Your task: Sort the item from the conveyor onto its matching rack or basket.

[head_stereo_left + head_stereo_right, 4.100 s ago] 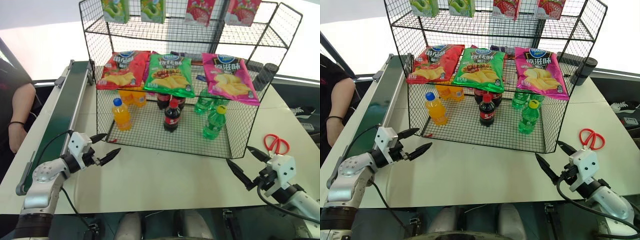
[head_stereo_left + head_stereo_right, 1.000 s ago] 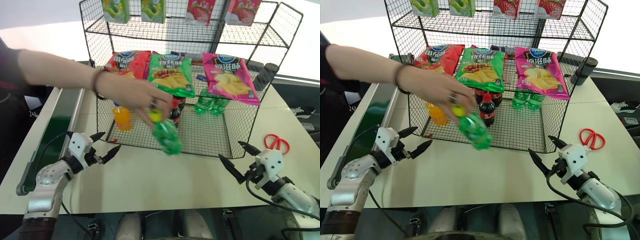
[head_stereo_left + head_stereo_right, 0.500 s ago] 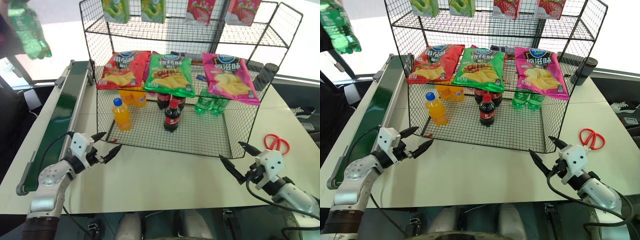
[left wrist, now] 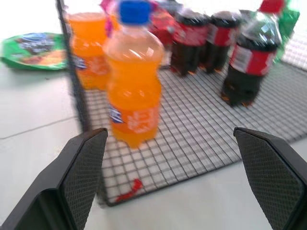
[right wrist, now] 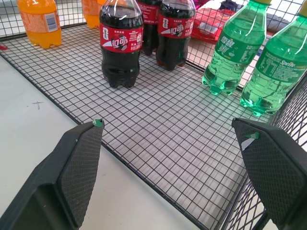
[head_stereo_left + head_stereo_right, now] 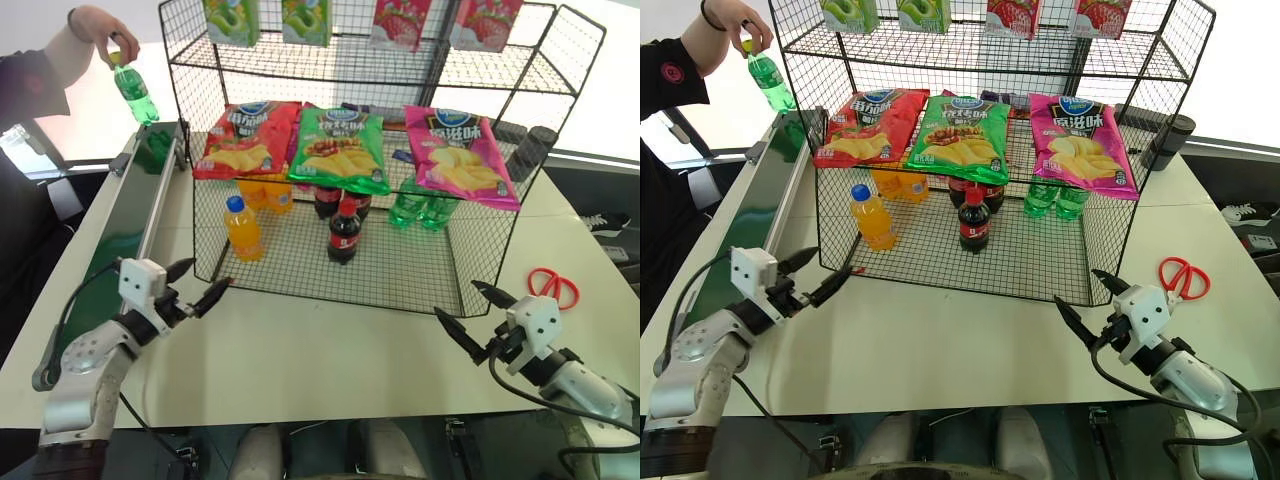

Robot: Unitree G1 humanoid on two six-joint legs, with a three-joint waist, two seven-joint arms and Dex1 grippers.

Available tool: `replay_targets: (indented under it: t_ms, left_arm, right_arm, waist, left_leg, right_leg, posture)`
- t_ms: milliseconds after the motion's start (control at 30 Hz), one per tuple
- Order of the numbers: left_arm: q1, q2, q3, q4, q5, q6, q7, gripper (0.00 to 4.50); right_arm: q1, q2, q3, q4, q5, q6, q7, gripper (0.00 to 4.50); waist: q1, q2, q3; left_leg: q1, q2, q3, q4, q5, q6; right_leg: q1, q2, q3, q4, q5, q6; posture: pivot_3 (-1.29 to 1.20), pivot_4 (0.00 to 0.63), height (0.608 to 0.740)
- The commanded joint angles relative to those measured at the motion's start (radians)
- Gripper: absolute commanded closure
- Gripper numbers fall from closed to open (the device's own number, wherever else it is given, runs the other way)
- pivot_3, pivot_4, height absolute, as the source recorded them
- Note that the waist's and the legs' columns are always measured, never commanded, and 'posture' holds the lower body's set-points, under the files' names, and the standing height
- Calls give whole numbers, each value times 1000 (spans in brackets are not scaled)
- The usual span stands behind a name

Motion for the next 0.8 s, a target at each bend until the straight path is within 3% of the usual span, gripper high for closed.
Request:
replay_targets:
  t_ms: [33, 100, 300, 567, 800]
  left_arm:
    - [-31, 2, 108, 11, -91, 28, 25, 0]
    - [-73, -11, 176, 74, -109, 16, 88, 0]
    - [-176, -47, 251, 187, 20, -85, 344, 0]
    - [-199, -53, 213, 271, 125, -160, 413, 0]
    - [-201, -82, 221, 286, 155, -183, 471, 0]
  right_arm:
    - [-28, -5, 28, -65, 11, 13, -1, 61]
    - [-50, -1, 60, -89, 15, 30, -2, 61]
    - [-138, 22, 219, -193, 4, 117, -15, 61]
    - [-213, 65, 404, -262, -29, 189, -48, 61]
    - [-219, 77, 424, -234, -20, 184, -38, 61]
  waist:
    - [-1, 0, 0]
    - [-1, 0, 0]
    - [0, -2, -1]
    - [4, -7, -3]
    - [-1, -7, -3]
  left_leg:
    - [0, 0, 0, 0, 0, 0]
    - [0, 0, 0, 0, 0, 0]
    - [0, 0, 0, 1, 0, 0]
    - [-1, 0, -1, 1, 0, 0]
    - [0, 0, -1, 1, 0, 0]
  right_leg:
    - [0, 0, 0, 0, 0, 0]
    - [0, 1, 0, 1, 0, 0]
    - [0, 2, 0, 0, 1, 1]
    - [0, 2, -1, 0, 1, 2]
    - [0, 1, -1, 0, 1, 2]
  posture:
    - [0, 150, 740]
    - [0, 150, 740]
    - [0, 150, 740]
    - [0, 150, 740]
    - [0, 150, 740]
